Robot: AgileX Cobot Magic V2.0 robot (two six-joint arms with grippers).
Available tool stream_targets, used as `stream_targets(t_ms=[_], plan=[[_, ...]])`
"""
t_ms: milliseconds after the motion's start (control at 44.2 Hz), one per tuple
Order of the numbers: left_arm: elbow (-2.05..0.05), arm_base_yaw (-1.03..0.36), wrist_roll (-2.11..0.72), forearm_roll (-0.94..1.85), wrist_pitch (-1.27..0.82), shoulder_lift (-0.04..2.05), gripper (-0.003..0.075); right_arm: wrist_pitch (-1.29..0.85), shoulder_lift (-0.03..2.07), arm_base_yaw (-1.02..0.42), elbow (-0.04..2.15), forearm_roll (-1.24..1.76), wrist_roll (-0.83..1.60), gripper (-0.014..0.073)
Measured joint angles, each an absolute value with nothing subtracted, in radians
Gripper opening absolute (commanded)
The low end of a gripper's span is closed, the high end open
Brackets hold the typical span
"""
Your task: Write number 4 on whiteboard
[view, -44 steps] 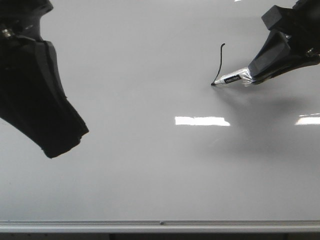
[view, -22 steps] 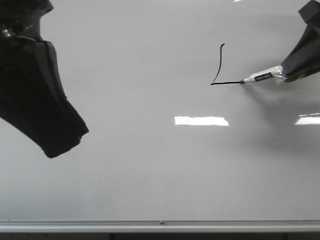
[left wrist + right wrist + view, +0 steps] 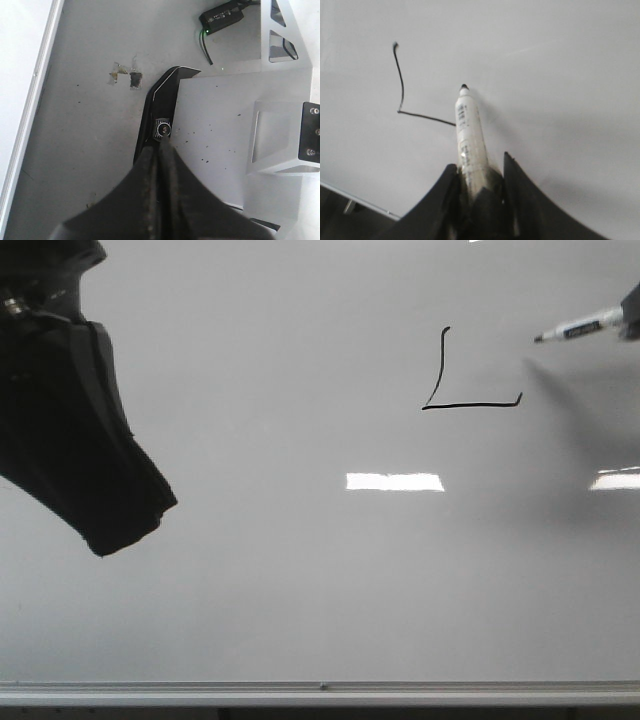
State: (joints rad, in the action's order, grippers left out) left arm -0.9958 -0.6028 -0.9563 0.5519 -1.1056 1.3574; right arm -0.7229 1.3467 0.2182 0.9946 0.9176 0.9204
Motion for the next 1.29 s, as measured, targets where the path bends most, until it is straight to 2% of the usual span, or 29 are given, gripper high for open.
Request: stream_targets(t_ms=[159, 476, 838, 1291], plan=[[-0.996, -0.603, -0.956, 0.552, -1.106, 1.357, -0.002, -0.734, 1.324, 0.187, 1.044, 0.933, 0.92, -0.011], [-0.996, -0.603, -0.956, 0.552, -1.106, 1.357, -0.002, -0.741, 1.422, 0.088, 1.078, 0.937, 0.898, -0.011], [-0.996, -0.603, -0.956, 0.552, -1.106, 1.357, -0.002, -0.675, 1.448, 0.086, 1.079, 0.937, 0.894, -0.011], [-0.996, -0.603, -0.956, 0.552, -1.106, 1.357, -0.002, -0.713, 1.481, 0.086, 1.023, 0.835, 0.829, -0.011]])
